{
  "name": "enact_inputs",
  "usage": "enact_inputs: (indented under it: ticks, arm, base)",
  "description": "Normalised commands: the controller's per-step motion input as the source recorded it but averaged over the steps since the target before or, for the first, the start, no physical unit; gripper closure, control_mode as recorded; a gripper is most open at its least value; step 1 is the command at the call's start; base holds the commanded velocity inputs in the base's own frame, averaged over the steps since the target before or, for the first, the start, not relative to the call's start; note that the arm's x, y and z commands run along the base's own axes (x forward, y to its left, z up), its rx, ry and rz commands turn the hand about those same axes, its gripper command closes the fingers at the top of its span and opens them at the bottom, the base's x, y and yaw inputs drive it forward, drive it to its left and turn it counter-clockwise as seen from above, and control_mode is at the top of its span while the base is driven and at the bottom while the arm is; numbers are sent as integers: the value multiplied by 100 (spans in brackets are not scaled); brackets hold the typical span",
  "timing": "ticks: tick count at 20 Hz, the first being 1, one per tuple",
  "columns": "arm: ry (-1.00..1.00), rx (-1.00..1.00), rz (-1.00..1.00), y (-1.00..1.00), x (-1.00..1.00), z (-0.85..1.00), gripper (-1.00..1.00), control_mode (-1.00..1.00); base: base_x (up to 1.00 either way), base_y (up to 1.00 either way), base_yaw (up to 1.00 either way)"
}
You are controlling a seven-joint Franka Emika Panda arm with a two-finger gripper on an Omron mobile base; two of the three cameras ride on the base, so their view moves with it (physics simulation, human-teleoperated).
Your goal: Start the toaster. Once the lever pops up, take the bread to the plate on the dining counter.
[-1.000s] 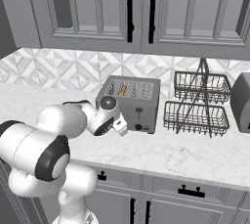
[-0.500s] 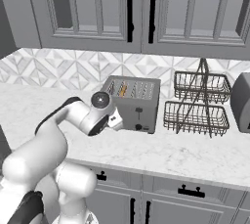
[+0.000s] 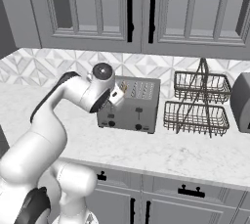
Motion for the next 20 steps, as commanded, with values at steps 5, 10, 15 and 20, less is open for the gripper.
enact_inputs:
  ticks: [5,10,15,20]
  arm:
    - [0,-42,73,0,0,59,-100,-100]
    - [0,-46,59,0,-6,32,-100,-100]
    - [-6,-29,14,18,-4,8,-100,-100]
    - [-17,-17,-1,24,-26,9,-100,-100]
  base:
    - [0,0,0]
    - [0,0,0]
    - [0,0,0]
    - [0,0,0]
